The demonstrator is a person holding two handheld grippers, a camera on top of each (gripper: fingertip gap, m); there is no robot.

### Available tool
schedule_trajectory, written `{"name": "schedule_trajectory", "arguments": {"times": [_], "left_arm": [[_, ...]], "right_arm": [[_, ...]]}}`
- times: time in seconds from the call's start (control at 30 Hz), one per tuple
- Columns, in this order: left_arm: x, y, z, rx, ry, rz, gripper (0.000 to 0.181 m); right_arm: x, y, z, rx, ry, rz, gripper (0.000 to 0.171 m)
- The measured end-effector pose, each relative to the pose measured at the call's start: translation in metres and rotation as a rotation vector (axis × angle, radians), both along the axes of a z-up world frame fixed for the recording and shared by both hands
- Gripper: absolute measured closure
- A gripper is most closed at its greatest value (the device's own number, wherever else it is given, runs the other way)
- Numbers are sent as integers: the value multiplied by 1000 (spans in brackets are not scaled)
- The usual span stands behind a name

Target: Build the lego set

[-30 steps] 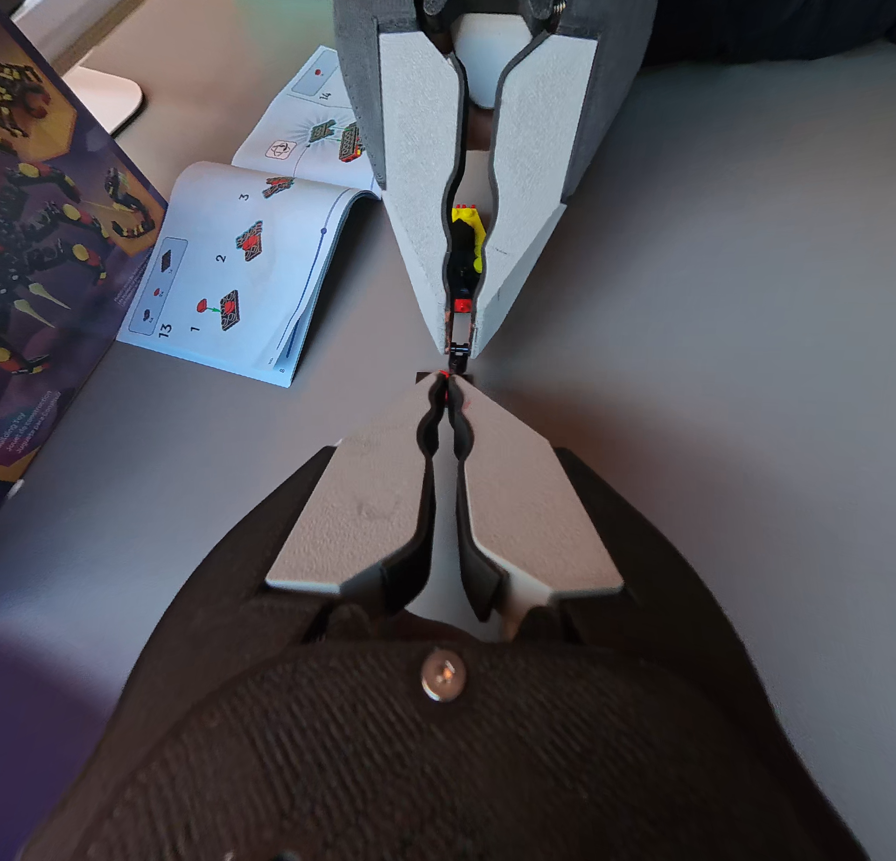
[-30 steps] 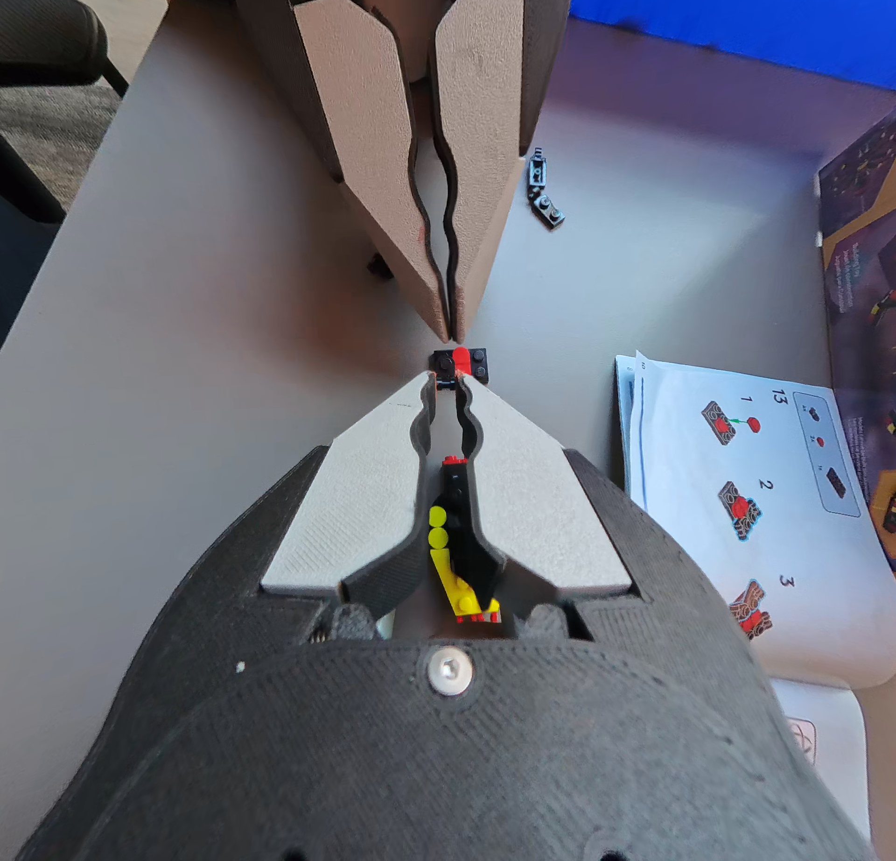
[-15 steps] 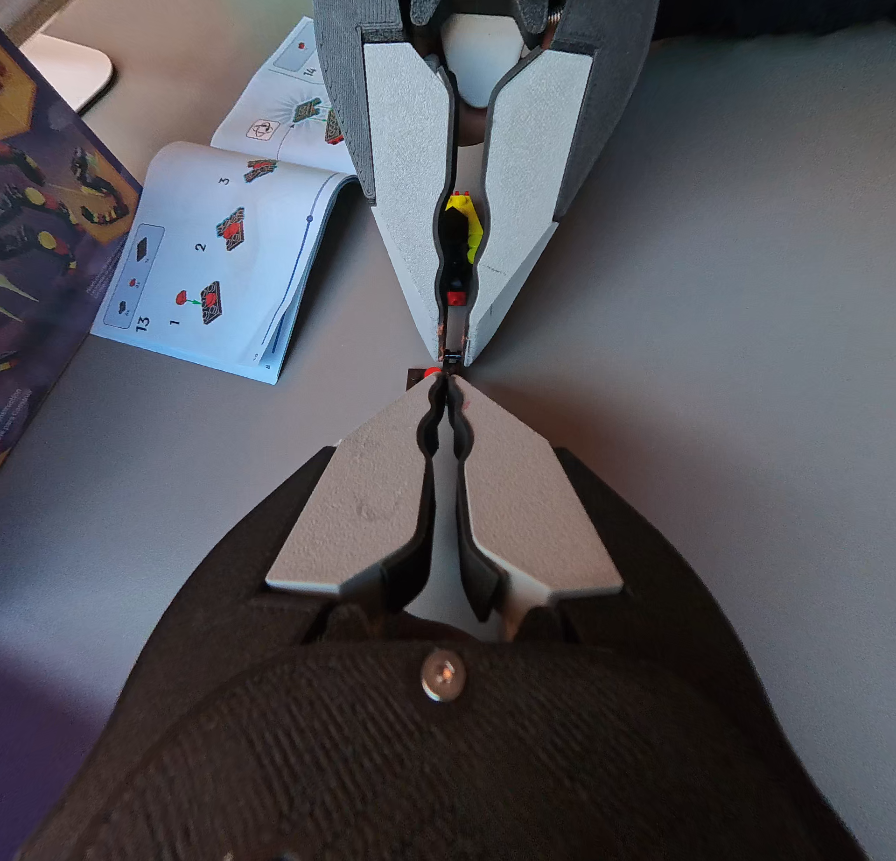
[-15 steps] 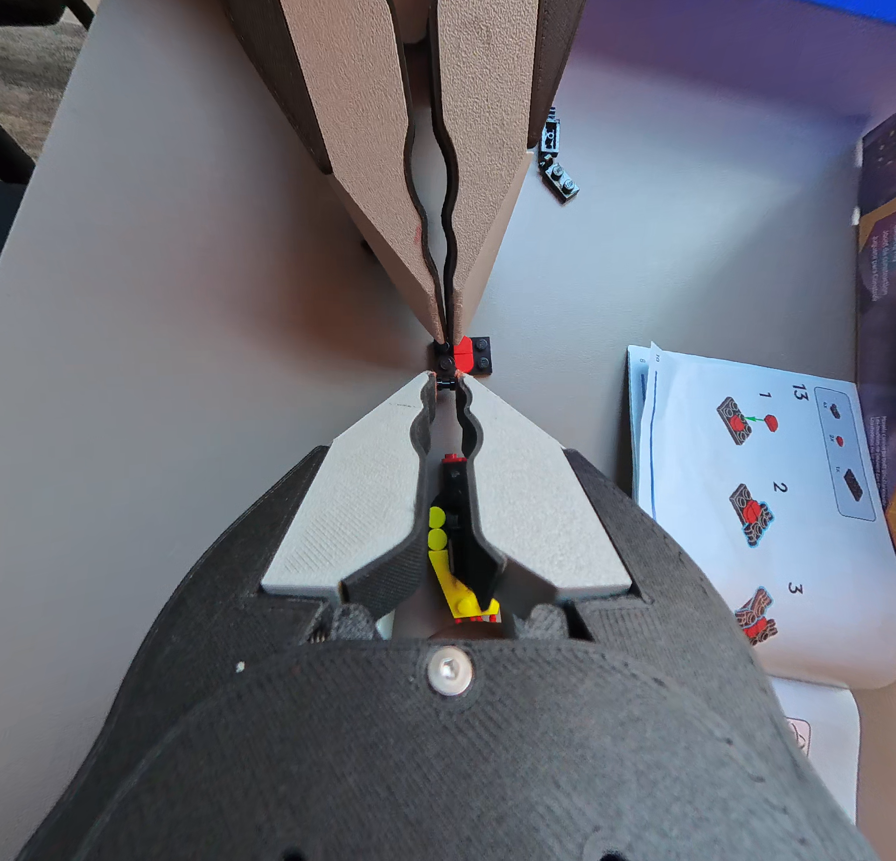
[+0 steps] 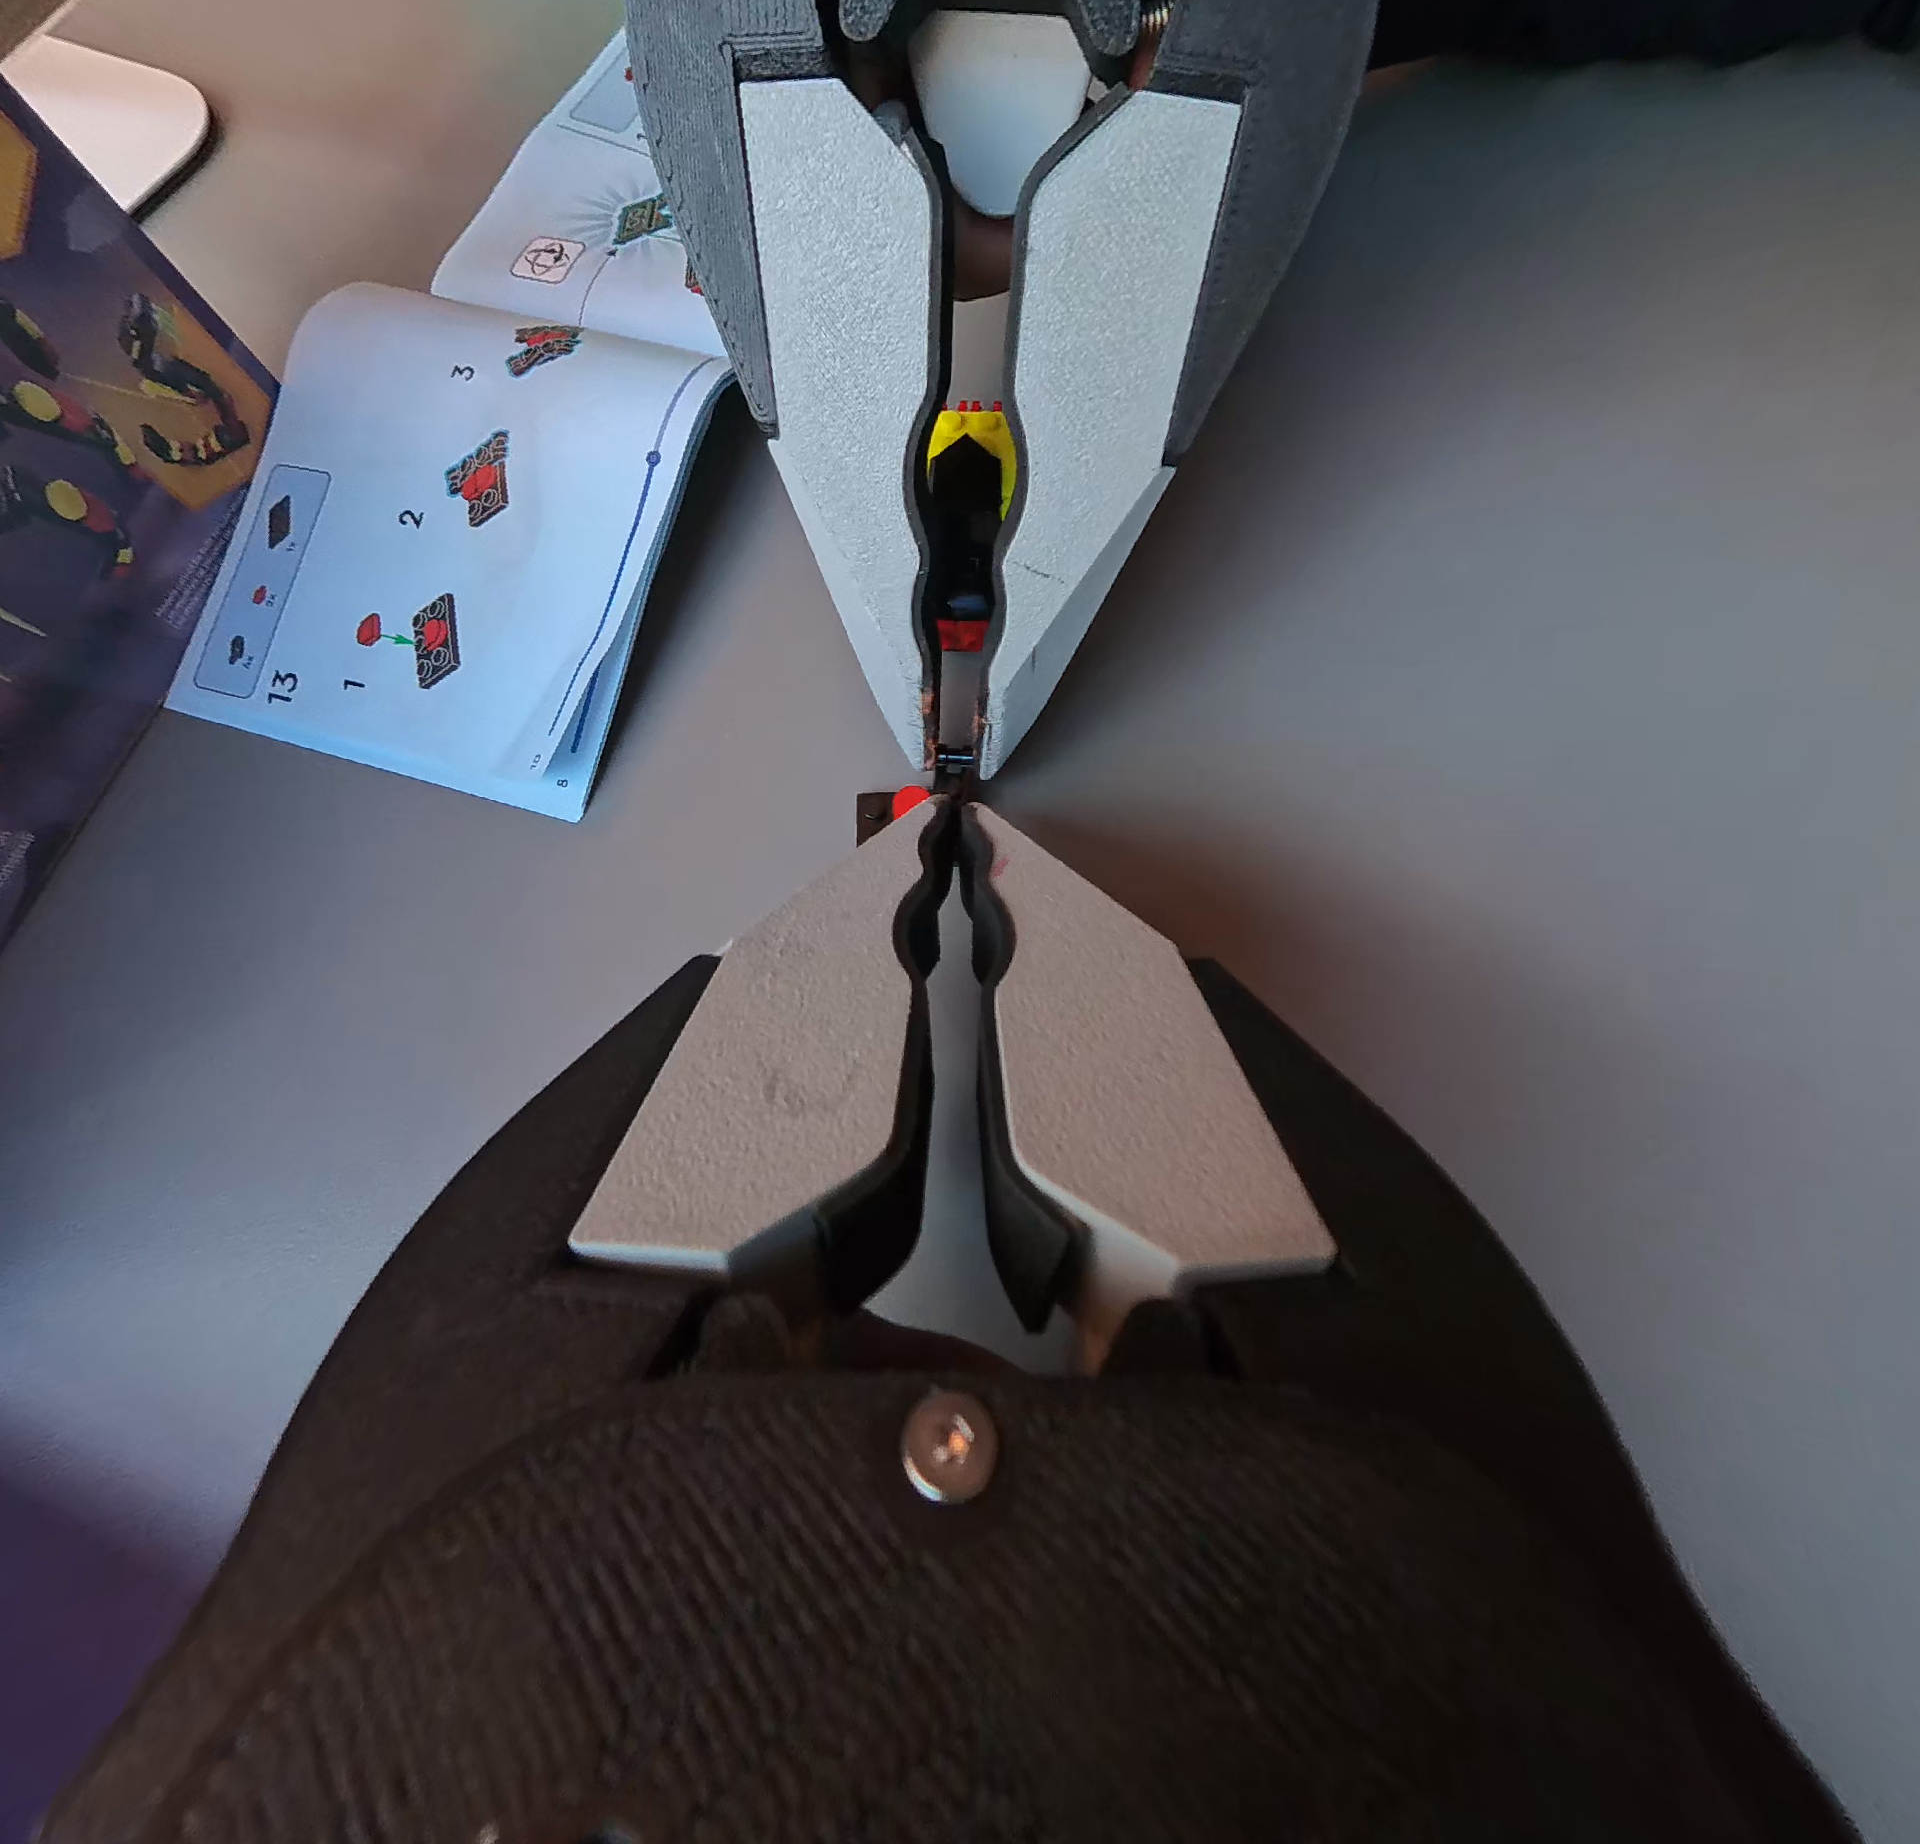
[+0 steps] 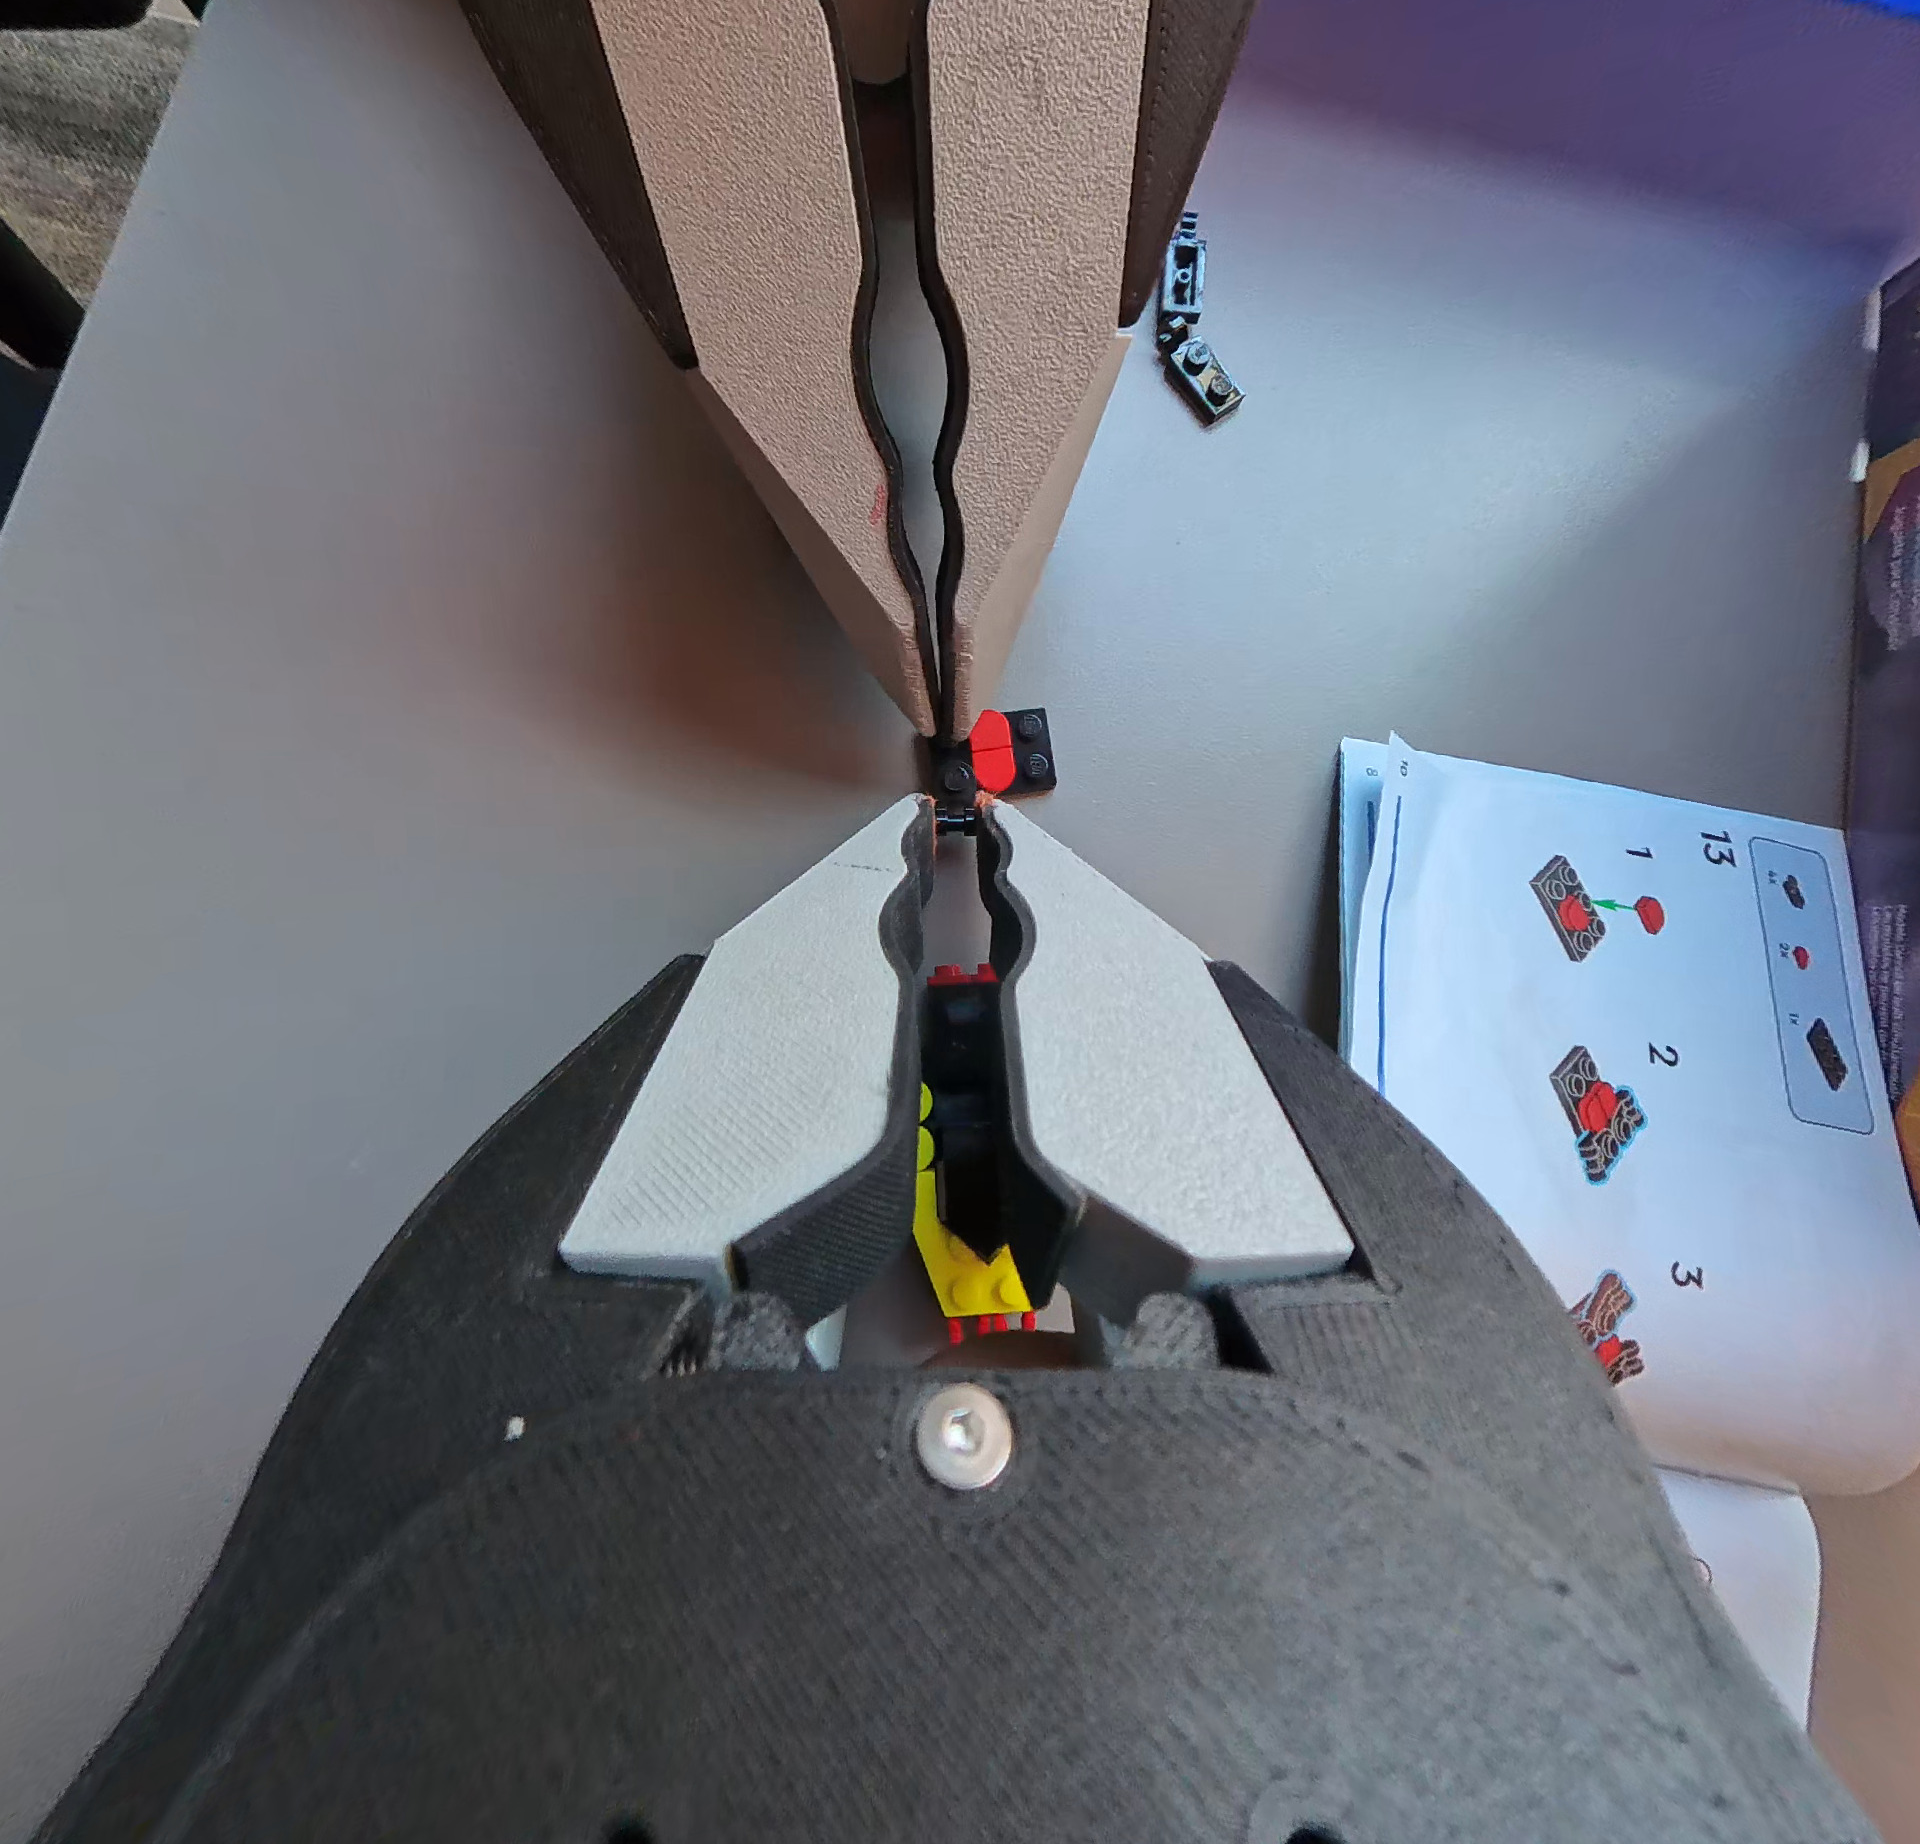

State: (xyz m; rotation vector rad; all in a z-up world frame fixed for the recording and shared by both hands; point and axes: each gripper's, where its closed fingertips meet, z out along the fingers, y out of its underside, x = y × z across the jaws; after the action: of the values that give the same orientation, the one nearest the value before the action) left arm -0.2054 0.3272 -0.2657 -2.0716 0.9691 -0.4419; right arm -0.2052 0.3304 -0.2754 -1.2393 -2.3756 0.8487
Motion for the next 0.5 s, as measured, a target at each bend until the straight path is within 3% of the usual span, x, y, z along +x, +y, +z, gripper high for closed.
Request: {"name": "schedule_trajectory", "arguments": {"times": [0.5], "left_arm": [[-5,7,-3,-11,13,30,181]], "right_arm": [[-1,0,1,31,-18,60,167]]}}
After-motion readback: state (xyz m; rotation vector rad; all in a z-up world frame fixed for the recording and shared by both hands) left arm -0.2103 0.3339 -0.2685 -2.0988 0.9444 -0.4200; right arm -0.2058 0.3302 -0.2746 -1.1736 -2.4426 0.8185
